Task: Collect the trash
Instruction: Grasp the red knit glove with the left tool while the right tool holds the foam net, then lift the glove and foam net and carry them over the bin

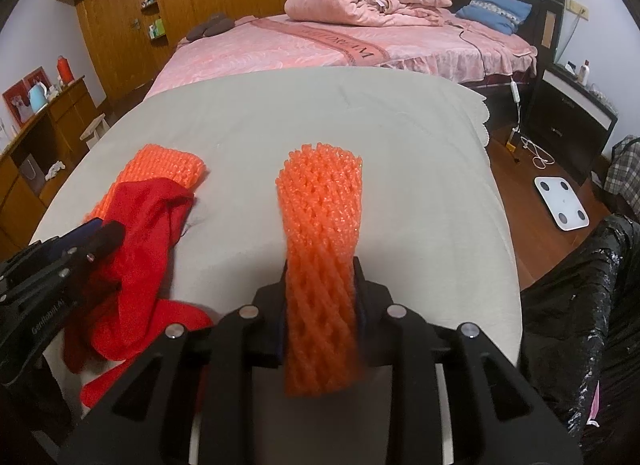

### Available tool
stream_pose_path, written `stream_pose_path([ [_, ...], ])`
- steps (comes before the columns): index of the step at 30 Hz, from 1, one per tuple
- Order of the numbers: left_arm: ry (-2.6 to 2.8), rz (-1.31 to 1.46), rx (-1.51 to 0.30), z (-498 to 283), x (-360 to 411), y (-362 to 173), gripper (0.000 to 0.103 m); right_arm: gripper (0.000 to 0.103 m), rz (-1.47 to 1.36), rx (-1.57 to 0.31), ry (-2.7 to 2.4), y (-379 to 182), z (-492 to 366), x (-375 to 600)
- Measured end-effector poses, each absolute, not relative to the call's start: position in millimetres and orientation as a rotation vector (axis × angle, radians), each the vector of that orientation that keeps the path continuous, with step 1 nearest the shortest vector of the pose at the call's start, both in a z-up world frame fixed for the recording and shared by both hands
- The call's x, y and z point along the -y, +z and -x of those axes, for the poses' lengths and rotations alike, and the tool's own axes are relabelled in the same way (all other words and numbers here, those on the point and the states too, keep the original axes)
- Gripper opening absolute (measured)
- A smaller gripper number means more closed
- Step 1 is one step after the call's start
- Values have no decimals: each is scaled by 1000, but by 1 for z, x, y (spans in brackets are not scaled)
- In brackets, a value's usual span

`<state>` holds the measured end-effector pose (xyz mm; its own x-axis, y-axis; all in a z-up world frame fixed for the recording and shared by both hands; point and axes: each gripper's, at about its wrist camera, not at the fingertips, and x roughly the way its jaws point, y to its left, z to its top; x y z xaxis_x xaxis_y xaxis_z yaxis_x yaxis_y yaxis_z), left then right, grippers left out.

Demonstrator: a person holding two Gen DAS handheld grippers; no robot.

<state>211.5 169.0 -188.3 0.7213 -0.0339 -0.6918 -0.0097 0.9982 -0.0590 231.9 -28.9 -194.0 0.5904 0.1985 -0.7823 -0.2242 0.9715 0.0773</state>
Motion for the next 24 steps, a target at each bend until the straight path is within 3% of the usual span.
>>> stream_pose_path([
  [6,-17,76,-681,-196,-169,-174,7,27,26,-906,248,-194,-232,29],
  [13,-24,71,-721,-192,-166,-178,7,27,32,-906,246,-195,-232,29],
  [18,-30,66,-779,-203,-165,-186,16,27,32,-906,246,-195,-232,29],
  [24,-37,68,-783,-204,-164,-190,13,27,33,-906,246,-195,-231,28],
])
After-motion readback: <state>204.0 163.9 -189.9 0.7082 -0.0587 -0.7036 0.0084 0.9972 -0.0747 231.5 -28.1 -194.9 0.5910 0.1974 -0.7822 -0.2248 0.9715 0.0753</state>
